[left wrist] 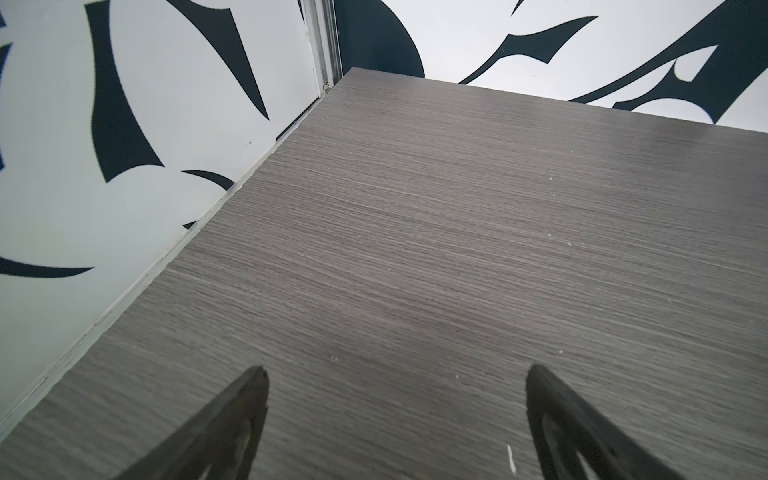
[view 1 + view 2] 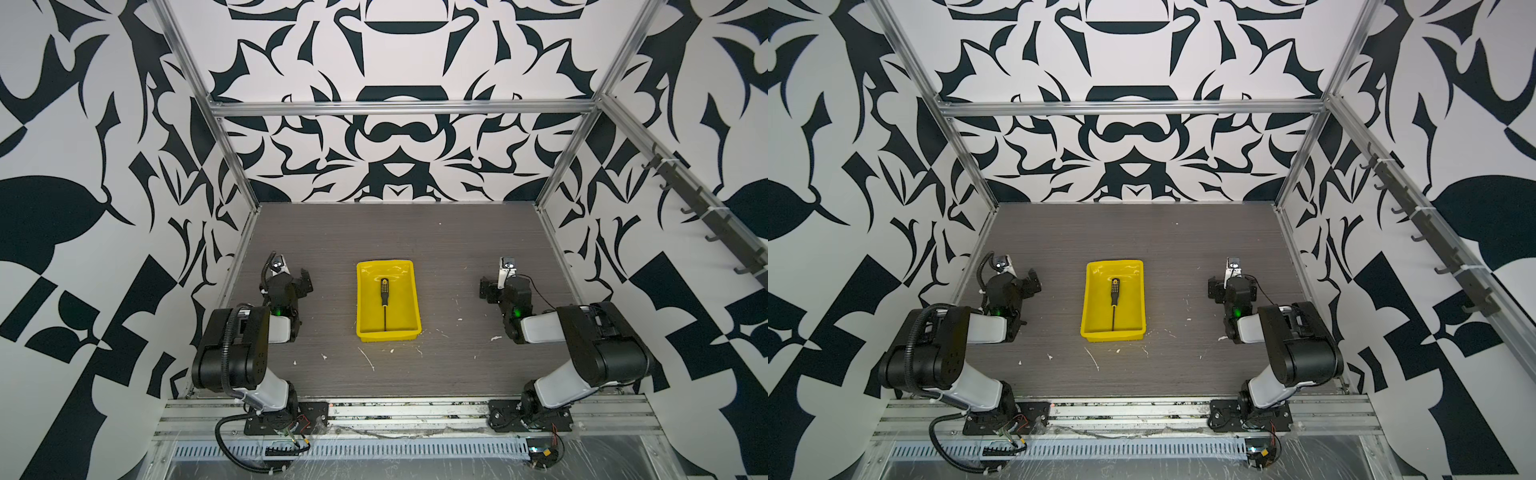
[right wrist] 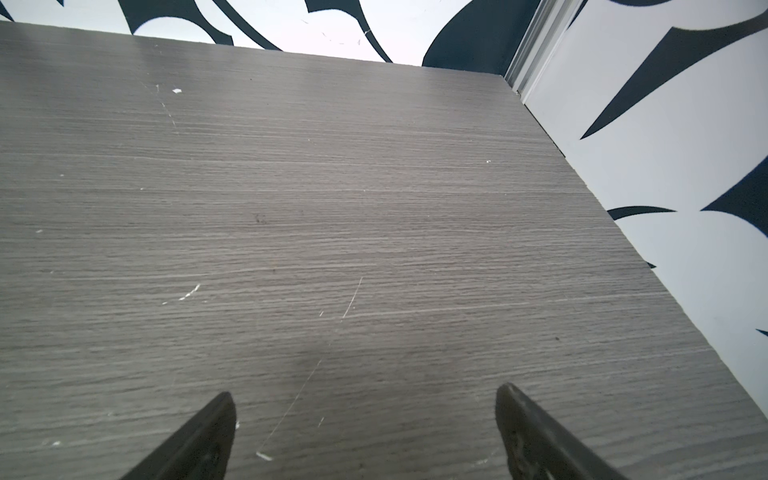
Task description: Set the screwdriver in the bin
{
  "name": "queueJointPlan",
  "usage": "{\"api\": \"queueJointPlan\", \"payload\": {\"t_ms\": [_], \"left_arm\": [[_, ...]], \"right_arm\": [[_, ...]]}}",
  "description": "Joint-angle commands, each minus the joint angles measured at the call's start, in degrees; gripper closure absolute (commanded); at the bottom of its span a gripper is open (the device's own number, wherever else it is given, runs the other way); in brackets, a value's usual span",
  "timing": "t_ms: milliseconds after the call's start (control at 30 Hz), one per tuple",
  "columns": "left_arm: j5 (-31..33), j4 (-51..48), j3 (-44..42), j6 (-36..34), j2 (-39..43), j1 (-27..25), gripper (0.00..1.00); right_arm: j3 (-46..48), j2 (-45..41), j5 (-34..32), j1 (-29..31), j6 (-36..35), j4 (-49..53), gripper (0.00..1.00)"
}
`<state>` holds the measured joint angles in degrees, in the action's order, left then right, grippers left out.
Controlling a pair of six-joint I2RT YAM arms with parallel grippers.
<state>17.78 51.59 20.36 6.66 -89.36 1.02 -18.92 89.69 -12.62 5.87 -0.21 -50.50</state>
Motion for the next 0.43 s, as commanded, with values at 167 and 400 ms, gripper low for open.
{"api": "queueJointPlan", "payload": {"t_ms": [167,400], "left_arm": [[-0.38,1.67,0.58,-0.32,0.3,0.21,0.01],[-0.39,1.67,0.61,-0.25,0.28,0.2,0.01]], "right_arm": [[-1.3,-0.44,0.03,0.31,0.02,-2.27,0.0],[-1.34,-0.59,0.49,0.21,-0.41,-1.99,0.0]]}}
